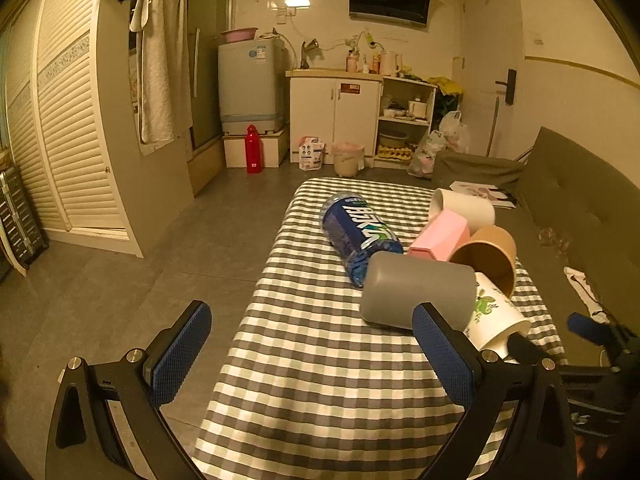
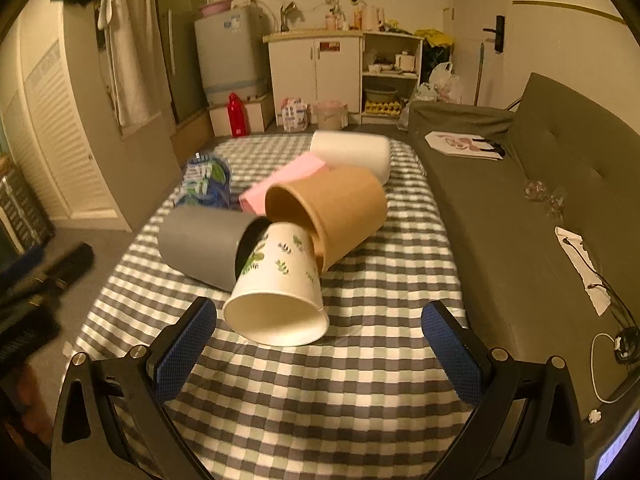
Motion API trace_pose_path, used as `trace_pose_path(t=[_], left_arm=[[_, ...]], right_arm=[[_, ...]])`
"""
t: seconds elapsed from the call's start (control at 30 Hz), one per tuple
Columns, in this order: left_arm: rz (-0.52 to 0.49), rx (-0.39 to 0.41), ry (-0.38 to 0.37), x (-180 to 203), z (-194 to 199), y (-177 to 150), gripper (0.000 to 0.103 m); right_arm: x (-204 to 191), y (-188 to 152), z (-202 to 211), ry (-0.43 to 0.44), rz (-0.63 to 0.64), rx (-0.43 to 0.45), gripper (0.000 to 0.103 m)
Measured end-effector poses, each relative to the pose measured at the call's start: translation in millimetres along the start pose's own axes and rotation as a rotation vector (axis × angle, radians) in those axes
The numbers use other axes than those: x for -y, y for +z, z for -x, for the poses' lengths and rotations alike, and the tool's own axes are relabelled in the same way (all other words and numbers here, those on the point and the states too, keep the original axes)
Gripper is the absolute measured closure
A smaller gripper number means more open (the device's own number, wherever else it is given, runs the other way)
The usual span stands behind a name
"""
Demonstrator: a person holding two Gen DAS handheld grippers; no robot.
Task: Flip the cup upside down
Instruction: 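Reach the right gripper to the white leaf-print paper cup and grasp it, then lift the white cup off the table with the right gripper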
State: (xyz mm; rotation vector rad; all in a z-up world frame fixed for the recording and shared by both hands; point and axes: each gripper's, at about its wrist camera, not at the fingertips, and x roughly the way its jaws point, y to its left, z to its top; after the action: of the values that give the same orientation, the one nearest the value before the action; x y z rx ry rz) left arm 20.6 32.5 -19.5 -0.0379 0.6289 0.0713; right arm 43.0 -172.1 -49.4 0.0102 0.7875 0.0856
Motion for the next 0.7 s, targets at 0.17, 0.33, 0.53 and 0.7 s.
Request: trace_pose_path(t=[0.17, 0.33, 0.53, 0.7], left_arm=[[-0.002, -0.012, -0.001, -2, -4, 0, 0.000], [-0.004, -0.025, -0.003, -1, -7, -2, 0.000], [-0.019, -0.032, -0.006, 2, -9, -5, 0.000], [-0.025, -0.037, -0.012, 4, -9, -7, 0.000]], right_arm=[[-8, -7, -26, 0.009, 0.012, -0.046, 0.000], [-11, -8, -42, 0.007, 0.018, -0.068, 0.000], [-13, -9, -55, 0.039, 0.016, -0.110, 0.032], [-15, -13, -40, 0.027, 0.025, -0.106, 0.032]])
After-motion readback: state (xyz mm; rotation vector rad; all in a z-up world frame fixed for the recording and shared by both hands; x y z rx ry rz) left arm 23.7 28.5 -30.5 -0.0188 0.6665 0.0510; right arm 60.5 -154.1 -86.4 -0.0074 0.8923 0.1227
